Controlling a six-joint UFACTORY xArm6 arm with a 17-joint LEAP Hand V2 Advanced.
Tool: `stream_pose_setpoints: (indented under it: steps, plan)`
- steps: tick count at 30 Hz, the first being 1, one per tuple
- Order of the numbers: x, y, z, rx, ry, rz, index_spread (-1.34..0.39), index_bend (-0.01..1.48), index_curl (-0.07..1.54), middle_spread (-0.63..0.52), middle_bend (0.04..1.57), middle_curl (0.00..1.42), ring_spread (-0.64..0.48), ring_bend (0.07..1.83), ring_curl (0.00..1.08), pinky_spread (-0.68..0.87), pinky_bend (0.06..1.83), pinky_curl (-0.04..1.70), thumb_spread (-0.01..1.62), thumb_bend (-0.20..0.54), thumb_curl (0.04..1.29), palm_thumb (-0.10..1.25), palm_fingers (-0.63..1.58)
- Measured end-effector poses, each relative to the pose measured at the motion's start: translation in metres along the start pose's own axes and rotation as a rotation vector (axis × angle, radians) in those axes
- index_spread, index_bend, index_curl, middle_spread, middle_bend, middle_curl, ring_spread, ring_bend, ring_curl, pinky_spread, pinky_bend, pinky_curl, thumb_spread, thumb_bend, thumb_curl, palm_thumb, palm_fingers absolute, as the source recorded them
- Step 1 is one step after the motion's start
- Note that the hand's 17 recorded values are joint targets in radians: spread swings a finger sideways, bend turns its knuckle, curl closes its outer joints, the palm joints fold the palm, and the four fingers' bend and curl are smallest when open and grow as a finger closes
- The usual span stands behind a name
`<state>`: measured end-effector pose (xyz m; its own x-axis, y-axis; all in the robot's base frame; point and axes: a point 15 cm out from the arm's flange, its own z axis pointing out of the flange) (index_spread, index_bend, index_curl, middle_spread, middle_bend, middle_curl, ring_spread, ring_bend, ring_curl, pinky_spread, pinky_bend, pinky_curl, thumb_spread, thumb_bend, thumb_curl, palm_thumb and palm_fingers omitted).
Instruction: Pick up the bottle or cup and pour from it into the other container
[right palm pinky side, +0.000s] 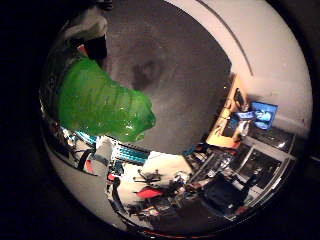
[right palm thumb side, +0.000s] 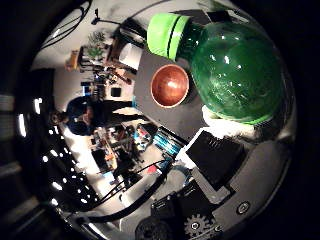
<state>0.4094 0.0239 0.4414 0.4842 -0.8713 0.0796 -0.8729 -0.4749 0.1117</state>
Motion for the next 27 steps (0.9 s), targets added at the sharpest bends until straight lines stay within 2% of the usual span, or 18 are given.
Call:
stream_pose_setpoints:
  steps: [11,16,27]
  plan:
    - [-0.055,-0.043,0.003,-0.127,0.357,-0.137,-0.28,1.16,1.04,-0.20,1.33,1.02,-0.28,1.37,0.96,-0.23,1.19,1.07,-0.01,-0.017,0.90,1.19,0.98]
    - [-0.070,-0.050,0.015,-0.242,0.484,-0.185,-0.28,1.15,1.04,-0.20,1.32,1.03,-0.28,1.36,0.97,-0.24,1.16,1.09,-0.01,-0.016,0.90,1.19,0.99]
    - [-0.104,-0.069,0.015,-0.396,0.789,-0.298,-0.28,1.13,1.05,-0.20,1.29,1.04,-0.29,1.33,0.98,-0.26,1.12,1.11,0.00,-0.016,0.90,1.19,1.01]
